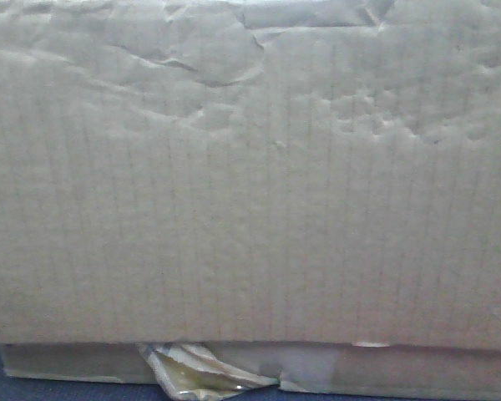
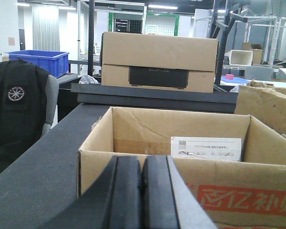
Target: Stack two boxes on right shelf middle
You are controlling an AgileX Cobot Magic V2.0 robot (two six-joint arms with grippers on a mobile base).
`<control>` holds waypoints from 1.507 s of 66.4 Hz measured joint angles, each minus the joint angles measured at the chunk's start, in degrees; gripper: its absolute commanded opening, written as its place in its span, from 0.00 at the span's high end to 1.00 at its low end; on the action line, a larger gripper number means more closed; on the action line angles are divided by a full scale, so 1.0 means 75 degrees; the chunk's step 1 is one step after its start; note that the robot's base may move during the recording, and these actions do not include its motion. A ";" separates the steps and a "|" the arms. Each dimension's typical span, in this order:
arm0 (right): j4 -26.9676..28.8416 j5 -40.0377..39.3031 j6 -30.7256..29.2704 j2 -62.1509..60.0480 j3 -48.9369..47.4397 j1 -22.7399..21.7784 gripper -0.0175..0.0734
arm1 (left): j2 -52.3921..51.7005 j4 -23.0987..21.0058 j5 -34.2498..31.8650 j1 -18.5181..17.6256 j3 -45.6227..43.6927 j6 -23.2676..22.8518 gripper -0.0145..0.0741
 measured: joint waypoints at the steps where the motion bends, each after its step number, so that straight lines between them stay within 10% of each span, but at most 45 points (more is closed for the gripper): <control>1: 0.0000 0.0000 0.0000 0.0000 0.0000 0.0000 0.99 | 0.0000 0.0000 0.0000 0.0000 0.0000 0.0000 0.96; 58: 0.0000 0.0000 0.0000 0.0000 0.0000 0.0000 0.99 | 0.0000 0.0000 0.0018 0.0000 -0.0026 0.0000 0.96; 100: 0.0000 0.0000 0.0000 0.0000 0.0000 0.0000 0.99 | 0.4237 0.0000 0.6206 0.0000 -0.6236 0.0000 0.96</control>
